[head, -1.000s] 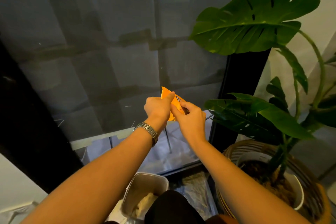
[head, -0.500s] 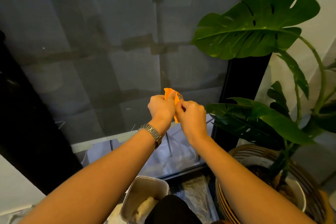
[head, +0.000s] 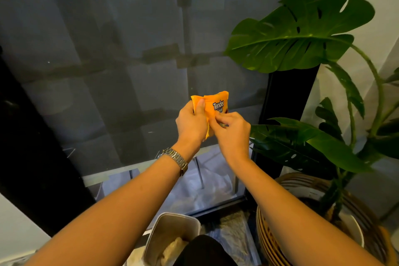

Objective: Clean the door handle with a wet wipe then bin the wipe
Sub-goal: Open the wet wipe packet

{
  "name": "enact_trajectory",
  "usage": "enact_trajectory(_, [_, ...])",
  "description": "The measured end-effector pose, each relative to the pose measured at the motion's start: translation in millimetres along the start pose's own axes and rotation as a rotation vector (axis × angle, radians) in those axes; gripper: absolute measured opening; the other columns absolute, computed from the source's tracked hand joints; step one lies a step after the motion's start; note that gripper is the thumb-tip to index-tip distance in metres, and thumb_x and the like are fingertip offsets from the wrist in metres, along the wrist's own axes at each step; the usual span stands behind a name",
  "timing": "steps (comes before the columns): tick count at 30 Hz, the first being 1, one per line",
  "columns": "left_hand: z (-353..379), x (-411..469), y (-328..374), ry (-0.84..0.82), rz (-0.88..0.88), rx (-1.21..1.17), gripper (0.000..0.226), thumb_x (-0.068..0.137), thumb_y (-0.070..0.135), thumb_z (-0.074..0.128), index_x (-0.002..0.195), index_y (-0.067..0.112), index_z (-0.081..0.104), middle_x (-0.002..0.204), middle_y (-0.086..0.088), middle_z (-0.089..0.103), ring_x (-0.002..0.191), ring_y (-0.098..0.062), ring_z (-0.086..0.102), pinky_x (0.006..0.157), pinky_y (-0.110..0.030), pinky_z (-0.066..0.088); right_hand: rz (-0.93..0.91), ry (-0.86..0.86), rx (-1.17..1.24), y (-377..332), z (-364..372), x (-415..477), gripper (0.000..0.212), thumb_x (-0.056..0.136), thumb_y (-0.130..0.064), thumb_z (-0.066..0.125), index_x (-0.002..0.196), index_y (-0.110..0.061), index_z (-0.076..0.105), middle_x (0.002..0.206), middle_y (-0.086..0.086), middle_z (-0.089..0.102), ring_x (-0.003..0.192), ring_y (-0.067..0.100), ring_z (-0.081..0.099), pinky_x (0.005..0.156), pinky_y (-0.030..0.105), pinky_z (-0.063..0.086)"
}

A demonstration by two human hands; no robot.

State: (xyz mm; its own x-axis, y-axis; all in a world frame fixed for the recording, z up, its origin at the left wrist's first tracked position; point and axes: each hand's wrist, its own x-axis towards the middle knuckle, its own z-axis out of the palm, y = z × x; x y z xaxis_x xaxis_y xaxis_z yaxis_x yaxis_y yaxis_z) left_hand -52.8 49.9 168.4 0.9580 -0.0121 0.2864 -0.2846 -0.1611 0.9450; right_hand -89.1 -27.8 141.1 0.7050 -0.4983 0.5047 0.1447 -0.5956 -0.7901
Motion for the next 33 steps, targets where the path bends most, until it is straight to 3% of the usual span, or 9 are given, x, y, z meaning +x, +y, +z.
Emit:
enact_trajectory(7, [1.6,1.1,-0.3,-0.008,0.062,0.013,0.028,0.097,0.032,0.039,0.080,0.015,0.054,0.068,0.002,0.057,0.059,-0.008,0.052,0.046,-0.007,0.042,-0.040,0.041,-0.089,-6.0,-2.9,3.0,0.023,0.087,-0.025,0.065,0.095,-0.006,0.075,0.091,0.012,0.067,0.078,0.016,0.056,0.057,0.004,0.031])
enact_trajectory(11, [1.6,0.2,-4.3,0.007,0.032,0.016,0.034,0.097,0.035,0.039,0.077,0.012,0.056,0.079,-0.014,0.065,0.068,-0.017,0.056,0.064,-0.035,0.050,0.014,0.073,-0.121,-0.3,-5.8,9.6,0.018,0.084,-0.016,0.061,0.074,-0.007,0.073,0.074,0.011,0.066,0.063,0.012,0.048,0.049,0.008,0.024])
enact_trajectory(13, [0.6,0.2,-4.3,-0.006,-0.012,-0.024,0.032,0.097,0.034,0.039,0.073,0.020,0.054,0.084,-0.011,0.067,0.072,-0.018,0.061,0.067,-0.033,0.051,0.018,0.063,-0.098,2.8,-9.5,12.2,0.017,0.082,-0.013,0.060,0.068,-0.007,0.070,0.069,0.009,0.063,0.061,0.012,0.048,0.049,0.009,0.027])
enact_trajectory(16, [-1.5,4.6,-1.9,-0.001,-0.083,-0.139,0.030,0.098,0.033,0.038,0.075,0.025,0.055,0.089,-0.010,0.067,0.074,-0.017,0.063,0.066,-0.031,0.053,-0.023,0.011,0.035,-0.4,-11.2,6.2,0.016,0.083,-0.017,0.066,0.094,-0.009,0.074,0.093,0.008,0.069,0.078,0.010,0.057,0.067,0.014,0.045])
enact_trajectory(20, [5.5,0.5,2.7,-0.041,-0.078,-0.162,0.032,0.096,0.032,0.042,0.070,0.022,0.057,0.077,-0.008,0.063,0.075,-0.021,0.058,0.074,-0.042,0.052,-0.017,-0.055,-0.018,-2.0,-1.6,1.4,0.035,0.086,-0.035,0.063,0.112,-0.012,0.066,0.111,0.007,0.063,0.100,0.019,0.059,0.079,0.028,0.051])
enact_trajectory(24, [5.0,-6.2,8.4,-0.075,0.000,-0.060,0.038,0.096,0.032,0.041,0.068,0.011,0.055,0.068,-0.008,0.056,0.067,-0.019,0.051,0.066,-0.037,0.048,0.010,-0.112,-0.034,3.8,-8.1,6.3,0.031,0.092,-0.023,0.058,0.119,-0.008,0.063,0.108,0.013,0.062,0.090,0.019,0.058,0.065,0.006,0.040])
enact_trajectory(27, [-3.6,-2.8,7.8,-0.074,0.030,-0.053,0.033,0.098,0.032,0.038,0.077,0.014,0.056,0.077,-0.010,0.062,0.071,-0.021,0.059,0.067,-0.032,0.051,-0.012,-0.252,0.065,0.1,-13.1,1.7,0.037,0.092,-0.027,0.058,0.125,-0.010,0.060,0.117,0.010,0.062,0.100,0.017,0.059,0.079,0.011,0.046])
enact_trajectory(30, [-6.0,-3.9,9.3,-0.100,0.022,-0.107,0.031,0.098,0.035,0.035,0.093,0.014,0.058,0.098,-0.018,0.067,0.091,-0.032,0.065,0.080,-0.043,0.054,0.008,-0.152,0.142,-6.1,-15.5,-4.0,0.034,0.093,-0.023,0.056,0.123,-0.009,0.063,0.121,0.010,0.064,0.104,0.013,0.059,0.086,0.017,0.046])
enact_trajectory(33, [-3.3,-6.2,14.7,-0.059,0.055,-0.047,0.031,0.097,0.037,0.036,0.081,0.016,0.051,0.083,-0.008,0.062,0.076,-0.023,0.059,0.071,-0.040,0.050,0.011,0.020,0.099,-8.4,-16.3,-6.2,0.030,0.090,-0.019,0.062,0.116,-0.006,0.067,0.115,0.009,0.068,0.107,0.018,0.062,0.084,0.013,0.044])
